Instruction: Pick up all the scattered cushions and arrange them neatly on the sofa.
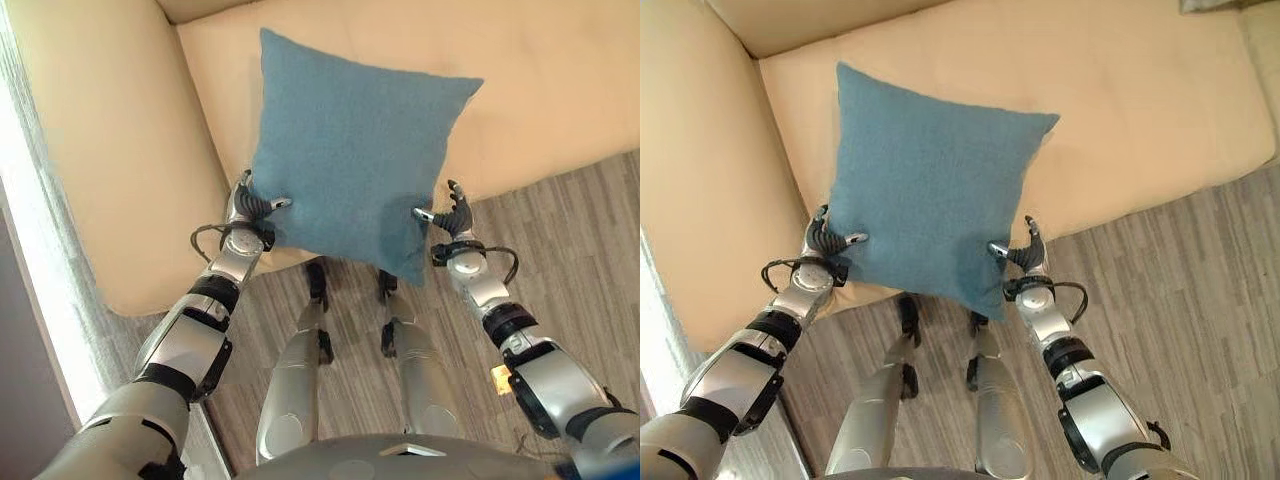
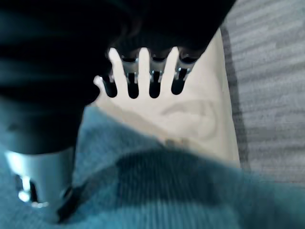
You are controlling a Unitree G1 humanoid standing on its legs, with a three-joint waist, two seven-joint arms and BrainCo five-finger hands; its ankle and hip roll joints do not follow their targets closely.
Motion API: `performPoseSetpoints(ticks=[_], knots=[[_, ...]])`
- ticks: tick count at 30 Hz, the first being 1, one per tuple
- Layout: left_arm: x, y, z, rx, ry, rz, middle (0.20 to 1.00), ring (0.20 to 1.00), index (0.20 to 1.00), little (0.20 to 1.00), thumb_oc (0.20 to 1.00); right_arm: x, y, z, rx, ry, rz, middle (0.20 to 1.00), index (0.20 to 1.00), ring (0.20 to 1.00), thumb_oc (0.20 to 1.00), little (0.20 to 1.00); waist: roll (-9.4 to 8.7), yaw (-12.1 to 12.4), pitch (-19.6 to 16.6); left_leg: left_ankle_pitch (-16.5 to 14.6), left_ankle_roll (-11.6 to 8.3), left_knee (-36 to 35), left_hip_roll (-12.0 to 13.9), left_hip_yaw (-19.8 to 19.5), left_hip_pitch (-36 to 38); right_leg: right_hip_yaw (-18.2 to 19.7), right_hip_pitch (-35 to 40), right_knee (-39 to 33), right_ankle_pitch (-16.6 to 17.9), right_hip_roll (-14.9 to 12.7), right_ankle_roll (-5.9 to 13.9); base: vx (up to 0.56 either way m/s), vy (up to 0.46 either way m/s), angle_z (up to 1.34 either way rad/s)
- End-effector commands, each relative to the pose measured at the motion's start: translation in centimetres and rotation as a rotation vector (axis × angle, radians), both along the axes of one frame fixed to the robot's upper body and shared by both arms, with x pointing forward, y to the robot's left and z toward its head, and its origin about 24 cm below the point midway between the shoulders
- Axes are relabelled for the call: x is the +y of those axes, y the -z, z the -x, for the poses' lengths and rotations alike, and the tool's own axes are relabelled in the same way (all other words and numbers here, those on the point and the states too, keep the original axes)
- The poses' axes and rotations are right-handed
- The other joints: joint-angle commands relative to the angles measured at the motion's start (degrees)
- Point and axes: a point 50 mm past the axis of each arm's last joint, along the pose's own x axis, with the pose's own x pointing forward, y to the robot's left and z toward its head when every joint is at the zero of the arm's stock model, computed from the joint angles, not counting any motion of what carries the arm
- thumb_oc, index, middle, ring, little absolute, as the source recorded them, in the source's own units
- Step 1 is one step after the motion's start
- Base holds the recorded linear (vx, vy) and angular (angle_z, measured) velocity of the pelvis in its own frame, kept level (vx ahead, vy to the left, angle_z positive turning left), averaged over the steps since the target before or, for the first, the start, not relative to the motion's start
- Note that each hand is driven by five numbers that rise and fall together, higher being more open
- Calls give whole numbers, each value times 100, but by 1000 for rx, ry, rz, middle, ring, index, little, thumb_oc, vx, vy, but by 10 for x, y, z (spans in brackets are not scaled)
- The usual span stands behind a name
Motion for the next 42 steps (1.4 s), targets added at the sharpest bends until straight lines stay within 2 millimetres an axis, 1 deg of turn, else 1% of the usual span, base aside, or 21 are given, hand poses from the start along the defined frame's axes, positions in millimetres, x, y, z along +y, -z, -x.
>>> performPoseSetpoints(ticks=[1, 5, 6, 7, 9, 10, 11, 12, 14, 16, 19, 22, 23, 25, 26, 29, 32, 35, 39, 41, 42], knots=[[-9, -6, -3, -28, 43, 42, 1000, 1000, 1000, 1000, 1000, 18, 4, 1, 2, -24, -75, 1000, 1000, 1000, 1000, 1000, -240, -66, -196, -819, -467, 875, -36, -444, -423, -1, 94, -58, 87, -550, 785, 63, 0, 3], [-50, -21, -7, -113, 167, 204, 1000, 1000, 1000, 1000, 1000, 43, -8, -8, -13, -108, -266, 1000, 1000, 1000, 1000, 1000, -189, 13, -243, -830, -479, 999, -50, -543, -766, -14, -179, -81, 102, -537, 786, 10, -19, 3], [-50, -21, -7, -113, 167, 204, 1000, 1000, 1000, 1000, 1000, 43, -8, -8, -13, -108, -266, 1000, 1000, 1000, 1000, 1000, -189, 13, -243, -830, -479, 999, -50, -543, -766, -14, -179, -81, 102, -537, 786, -18, -54, 9], [-68, -25, -6, -137, 224, 358, 1000, 1000, 1000, 1000, 1000, 58, -14, -9, -32, -163, -367, 1000, 1000, 1000, 1000, 1000, -182, 29, -289, -793, -500, 955, -49, -560, -748, -27, -183, -93, 89, -517, 795, -13, -38, 8], [-68, -25, -6, -137, 224, 359, 1000, 1000, 1000, 1000, 1000, 58, -14, -9, -32, -163, -368, 1000, 1000, 1000, 1000, 1000, -181, 28, -289, -792, -501, 953, -49, -561, -746, -28, -182, -94, 89, -517, 794, -8, -40, 4], [-86, -21, 0, -119, 306, 499, 1000, 1000, 1000, 1000, 1000, 69, -12, -5, -20, -226, -433, 583, 583, 583, 583, 583, -176, 30, -325, -775, -517, 891, -48, -584, -626, -42, -103, -93, 42, -489, 791, -10, -71, 2], [-97, -18, 5, -110, 356, 544, 420, 420, 420, 420, 420, 73, -9, -2, -10, -256, -462, 200, 200, 200, 200, 200, -183, 23, -354, -770, -523, 856, -53, -584, -506, -56, -3, -107, 23, -483, 789, -95, -77, 0], [-101, -15, 8, -98, 375, 569, 200, 200, 200, 200, 200, 75, -5, 1, 0, -268, -478, 200, 200, 200, 200, 200, -213, -6, -334, -599, -490, 844, -96, -546, -498, -84, -4, -92, 134, -542, 755, -87, -74, 4], [-108, 2, 21, -52, 385, 667, 200, 200, 200, 200, 200, 72, 8, 13, 23, -270, -515, 200, 200, 200, 200, 200, -224, 5, -389, -646, -491, 763, -79, -562, -57, -127, 409, -113, 63, -517, 740, -20, -82, 6], [-109, 5, 27, -54, 390, 698, 200, 200, 200, 200, 200, 66, 14, 19, 29, -257, -519, 200, 200, 200, 200, 200, -221, 8, -409, -666, -495, 702, -68, -565, 234, -144, 671, -128, 18, -506, 729, 43, -86, -1], [-108, 17, 48, -43, 412, 773, 200, 200, 200, 200, 200, 44, 34, 41, 51, -220, -517, 200, 200, 200, 200, 200, -220, 9, -485, -761, -492, 577, -12, -573, 963, -208, 1359, -104, -210, -454, 663, 66, -104, 0], [-105, 22, 61, -36, 423, 789, 200, 200, 200, 200, 200, 27, 41, 54, 51, -191, -496, 200, 200, 200, 200, 200, -220, 8, -523, -818, -492, 536, 51, -581, 1361, -252, 1735, -57, -368, -405, 617, 66, -97, 8], [-102, 26, 68, -28, 431, 791, 200, 200, 200, 200, 200, 15, 42, 61, 40, -166, -478, 200, 200, 200, 200, 200, -212, 2, -580, -832, -499, 479, 111, -612, 1606, -280, 1966, -16, -489, -362, 591, 49, -134, 4], [-100, 26, 75, -27, 446, 783, 200, 200, 200, 200, 200, 7, 41, 68, 14, -150, -461, 200, 200, 200, 200, 200, -199, -10, -651, -784, -519, 354, 173, -629, 1835, -321, 2173, 1, -608, -322, 567, 22, -177, 4], [-95, 28, 84, -24, 471, 758, 200, 200, 200, 200, 200, -8, 37, 78, -23, -128, -423, 200, 200, 200, 200, 200, -141, -40, -805, -714, -558, 190, 270, -683, 2090, -403, 2406, 87, -807, -237, 525, 16, -193, 22], [-91, 28, 92, -22, 490, 740, 200, 200, 200, 200, 200, -18, 33, 88, -53, -112, -383, 200, 200, 200, 200, 200, -72, -77, -972, -666, -619, 77, 375, -744, 2340, -484, 2622, 215, -1039, -135, 460, 18, -151, 29], [-88, 31, 97, -15, 481, 753, 200, 200, 200, 200, 200, -22, 29, 95, -82, -99, -379, 200, 200, 200, 200, 200, -64, -125, -1033, -676, -671, 227, 497, -771, 2462, -451, 2798, 368, -1225, -7, 344, -25, -144, 10], [-88, 40, 100, 15, 451, 771, 200, 200, 200, 200, 200, -28, 24, 100, -103, -96, -326, 200, 200, 200, 200, 200, -114, -176, -1083, -710, -743, 649, 656, -791, 2484, -409, 3142, 285, -1372, 212, 164, -2, -174, -3], [-93, 41, 101, 26, 464, 773, 200, 200, 200, 200, 200, -31, 20, 100, -120, -91, -295, 200, 200, 200, 200, 200, -136, -206, -1165, -733, -686, 612, 507, -849, 2538, -414, 3272, 200, -1314, 207, 159, 49, -5, 4], [-100, 31, 96, -5, 498, 761, 200, 200, 200, 200, 200, -34, 10, 96, -166, -69, -306, 200, 200, 200, 200, 200, -169, -240, -1194, -803, -605, 678, 204, -845, 2259, -372, 3160, 188, -1210, 115, 219, 36, 120, 22], [-100, 31, 96, -5, 498, 761, 200, 200, 200, 200, 200, -34, 10, 96, -166, -69, -306, 200, 200, 200, 200, 200, -169, -240, -1200, -804, -604, 680, 203, -845, 2252, -371, 3152, 192, -1212, 113, 220, 26, 125, 8]])
